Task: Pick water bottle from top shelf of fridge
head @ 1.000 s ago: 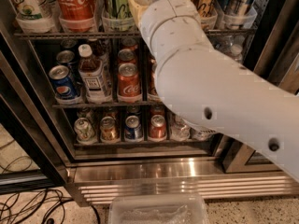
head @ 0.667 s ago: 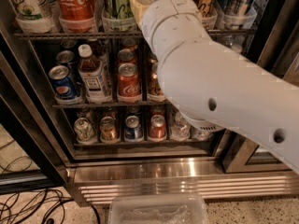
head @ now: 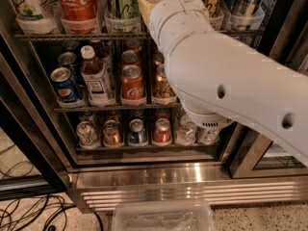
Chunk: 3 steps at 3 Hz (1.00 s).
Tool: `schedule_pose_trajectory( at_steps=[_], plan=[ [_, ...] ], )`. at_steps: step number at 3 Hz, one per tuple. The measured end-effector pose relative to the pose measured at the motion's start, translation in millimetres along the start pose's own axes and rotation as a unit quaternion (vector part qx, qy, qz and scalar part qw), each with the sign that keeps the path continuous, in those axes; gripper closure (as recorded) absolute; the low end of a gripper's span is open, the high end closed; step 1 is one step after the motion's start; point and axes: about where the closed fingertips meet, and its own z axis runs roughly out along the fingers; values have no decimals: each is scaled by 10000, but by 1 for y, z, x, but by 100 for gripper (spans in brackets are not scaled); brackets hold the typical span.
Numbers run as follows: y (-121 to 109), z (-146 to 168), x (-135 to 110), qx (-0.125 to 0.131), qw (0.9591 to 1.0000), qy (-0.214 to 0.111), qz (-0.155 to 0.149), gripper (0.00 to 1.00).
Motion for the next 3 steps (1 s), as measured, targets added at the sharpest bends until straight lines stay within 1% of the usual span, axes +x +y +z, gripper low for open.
schedule_pose_trajectory(
  at_steps=[1, 3],
  plan=[
    [-4, 8, 5, 50, 10000, 74, 3, 36],
    [0, 19, 11, 11, 9998, 181, -1, 37]
  ],
)
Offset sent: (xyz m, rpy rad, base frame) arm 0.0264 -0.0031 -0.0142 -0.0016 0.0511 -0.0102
